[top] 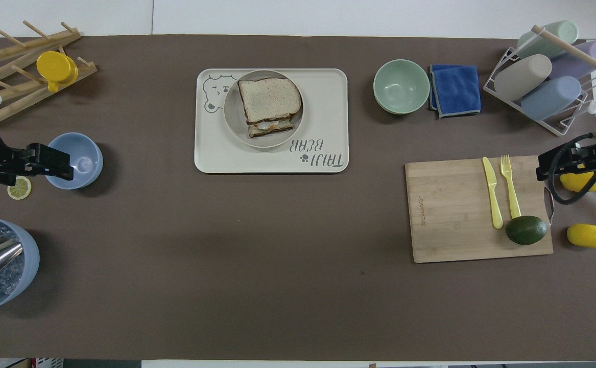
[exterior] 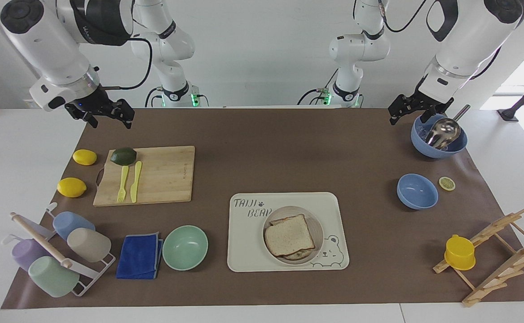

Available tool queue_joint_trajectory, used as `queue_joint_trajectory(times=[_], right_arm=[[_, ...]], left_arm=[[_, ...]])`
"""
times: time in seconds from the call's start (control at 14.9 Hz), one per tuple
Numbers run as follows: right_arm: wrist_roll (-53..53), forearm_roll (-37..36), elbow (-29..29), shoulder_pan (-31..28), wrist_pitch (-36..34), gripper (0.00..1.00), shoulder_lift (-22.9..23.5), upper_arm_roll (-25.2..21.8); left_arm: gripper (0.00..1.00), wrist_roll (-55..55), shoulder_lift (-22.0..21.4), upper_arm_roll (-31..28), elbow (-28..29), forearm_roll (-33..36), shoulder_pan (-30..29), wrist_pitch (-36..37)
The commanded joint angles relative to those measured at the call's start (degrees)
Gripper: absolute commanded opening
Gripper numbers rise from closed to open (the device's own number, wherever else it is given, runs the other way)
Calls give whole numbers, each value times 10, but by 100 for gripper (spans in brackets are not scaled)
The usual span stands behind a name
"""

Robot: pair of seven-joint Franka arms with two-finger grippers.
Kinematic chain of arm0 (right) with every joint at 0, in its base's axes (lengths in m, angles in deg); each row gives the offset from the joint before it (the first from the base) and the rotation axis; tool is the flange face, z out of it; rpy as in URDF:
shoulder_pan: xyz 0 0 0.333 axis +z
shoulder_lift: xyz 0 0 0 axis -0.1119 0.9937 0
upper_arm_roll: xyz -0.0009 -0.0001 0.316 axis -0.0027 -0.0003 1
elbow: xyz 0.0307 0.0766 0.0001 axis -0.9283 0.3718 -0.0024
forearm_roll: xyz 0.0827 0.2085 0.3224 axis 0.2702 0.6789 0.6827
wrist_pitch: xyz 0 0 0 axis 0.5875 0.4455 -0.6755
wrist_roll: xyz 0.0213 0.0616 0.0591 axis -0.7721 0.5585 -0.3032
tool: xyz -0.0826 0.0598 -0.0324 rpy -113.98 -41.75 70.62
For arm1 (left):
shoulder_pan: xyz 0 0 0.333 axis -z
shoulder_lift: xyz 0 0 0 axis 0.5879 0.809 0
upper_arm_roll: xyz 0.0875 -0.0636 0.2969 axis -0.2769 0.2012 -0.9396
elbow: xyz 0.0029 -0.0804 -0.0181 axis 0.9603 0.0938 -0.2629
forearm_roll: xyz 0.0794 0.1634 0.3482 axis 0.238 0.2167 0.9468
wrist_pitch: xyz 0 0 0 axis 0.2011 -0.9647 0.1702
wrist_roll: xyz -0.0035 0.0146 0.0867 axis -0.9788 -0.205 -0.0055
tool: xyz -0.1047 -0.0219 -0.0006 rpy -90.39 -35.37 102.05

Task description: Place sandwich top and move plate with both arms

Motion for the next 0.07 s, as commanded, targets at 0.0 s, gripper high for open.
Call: queue_joint_trajectory(times=[0.0], right_arm=[[-13,14,7,-5,-4,100,-7,1]], left_arm=[[100,9,-5,3,-2,0,-4,12]])
